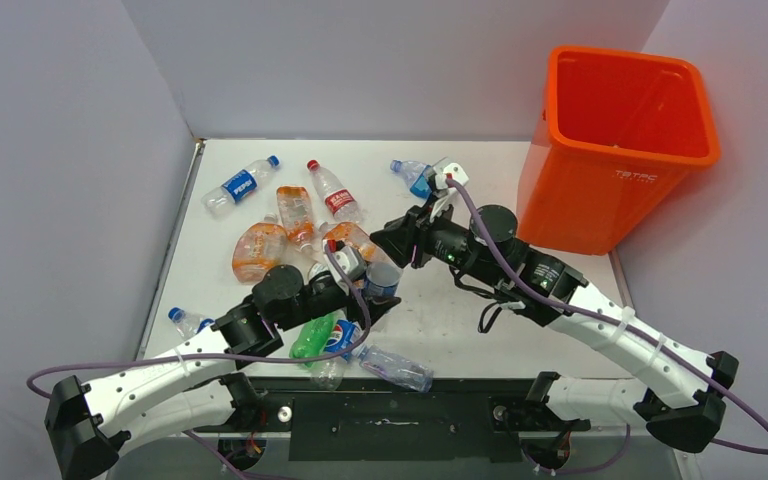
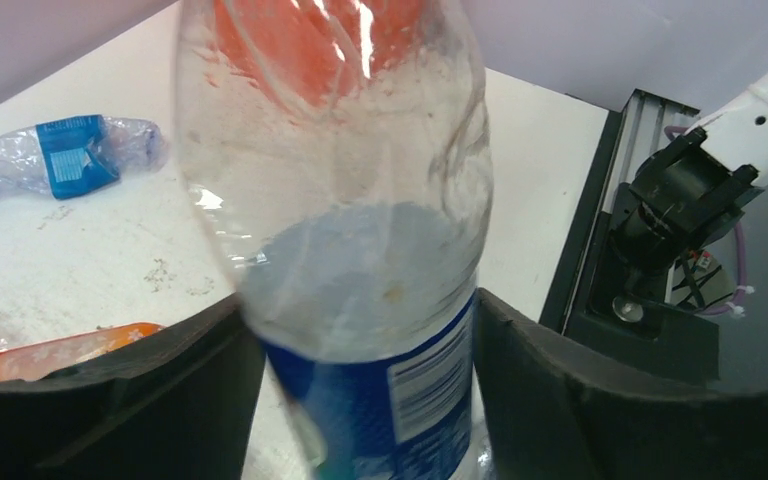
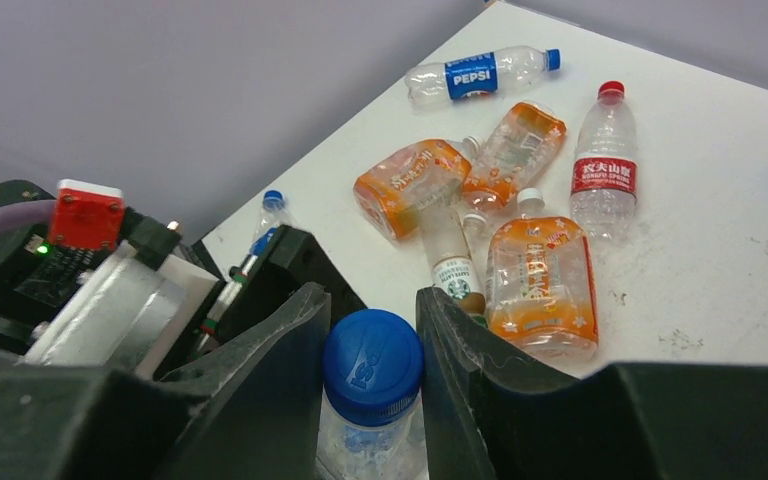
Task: Put the plastic bottles in the bin
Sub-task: Pick up the plastic bottle from the corner of the board, then place the plastic bottle in the trash bin.
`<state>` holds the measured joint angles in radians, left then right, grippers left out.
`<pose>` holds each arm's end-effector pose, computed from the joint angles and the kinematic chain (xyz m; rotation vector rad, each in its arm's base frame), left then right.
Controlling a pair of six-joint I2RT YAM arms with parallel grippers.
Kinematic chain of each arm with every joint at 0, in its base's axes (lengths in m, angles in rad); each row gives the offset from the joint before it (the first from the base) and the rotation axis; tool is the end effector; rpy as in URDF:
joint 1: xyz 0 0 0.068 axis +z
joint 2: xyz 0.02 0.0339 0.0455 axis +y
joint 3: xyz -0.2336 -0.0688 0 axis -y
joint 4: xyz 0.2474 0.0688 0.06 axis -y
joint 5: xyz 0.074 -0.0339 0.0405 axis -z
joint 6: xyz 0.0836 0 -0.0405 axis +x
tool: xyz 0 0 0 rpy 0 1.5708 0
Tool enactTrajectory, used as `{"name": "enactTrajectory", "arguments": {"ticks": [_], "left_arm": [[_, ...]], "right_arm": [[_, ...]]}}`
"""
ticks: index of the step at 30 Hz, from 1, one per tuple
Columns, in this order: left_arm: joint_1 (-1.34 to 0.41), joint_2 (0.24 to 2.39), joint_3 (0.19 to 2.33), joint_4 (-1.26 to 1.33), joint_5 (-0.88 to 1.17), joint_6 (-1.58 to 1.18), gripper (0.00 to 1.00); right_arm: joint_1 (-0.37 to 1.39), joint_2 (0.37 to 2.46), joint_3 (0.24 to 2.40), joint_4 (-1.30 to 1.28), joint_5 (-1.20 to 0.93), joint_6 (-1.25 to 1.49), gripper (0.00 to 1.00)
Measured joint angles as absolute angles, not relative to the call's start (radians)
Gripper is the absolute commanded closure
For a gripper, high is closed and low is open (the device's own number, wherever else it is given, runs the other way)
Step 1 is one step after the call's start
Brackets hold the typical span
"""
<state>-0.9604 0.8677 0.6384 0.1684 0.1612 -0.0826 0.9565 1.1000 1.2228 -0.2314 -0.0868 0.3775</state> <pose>0.1494 -0.2369 0.2844 0.8438 1.4918 -0.9207 0.1719 0.2563 0.3945 -0.5796 1.7008 1.0575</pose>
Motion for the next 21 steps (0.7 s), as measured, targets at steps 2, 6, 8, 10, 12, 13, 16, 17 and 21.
{"name": "enactTrajectory", "arguments": {"ticks": [2, 6, 8, 10, 12, 13, 16, 17, 21], "left_arm": [[-0.962, 0.864, 0.634, 0.178, 0.149, -0.075, 0.04], [-0.974, 0.833, 0.621, 0.210, 0.100, -0.074, 0.04], [-0.978, 0.814, 0.614, 0.231, 0.064, -0.073, 0.04], [-0.980, 0.801, 0.610, 0.243, 0.026, -0.073, 0.04], [-0.980, 0.791, 0.604, 0.255, -0.007, -0.073, 0.04], [-0.980, 0.786, 0.599, 0.260, -0.023, -0.073, 0.04], [-0.980, 0.773, 0.587, 0.270, -0.053, -0.070, 0.04], [-0.980, 0.771, 0.583, 0.274, -0.060, -0.070, 0.04], [-0.981, 0.770, 0.580, 0.282, -0.086, -0.068, 0.04]], "right_arm": [[0.957, 1.103, 1.230, -0.251, -0.081, 0.371, 0.95], [0.957, 1.116, 1.277, -0.337, -0.032, 0.332, 0.95], [0.957, 1.129, 1.350, -0.384, 0.015, 0.297, 0.95], [0.957, 1.143, 1.451, -0.405, 0.081, 0.250, 0.95], [0.957, 1.146, 1.552, -0.391, 0.164, 0.184, 0.95], [0.957, 1.143, 1.591, -0.367, 0.218, 0.148, 0.95], [0.956, 1.121, 1.641, -0.207, 0.397, 0.016, 0.95], [0.956, 1.111, 1.637, -0.131, 0.467, -0.043, 0.95], [0.947, 1.122, 1.615, 0.243, 0.717, -0.348, 0.95]]}}
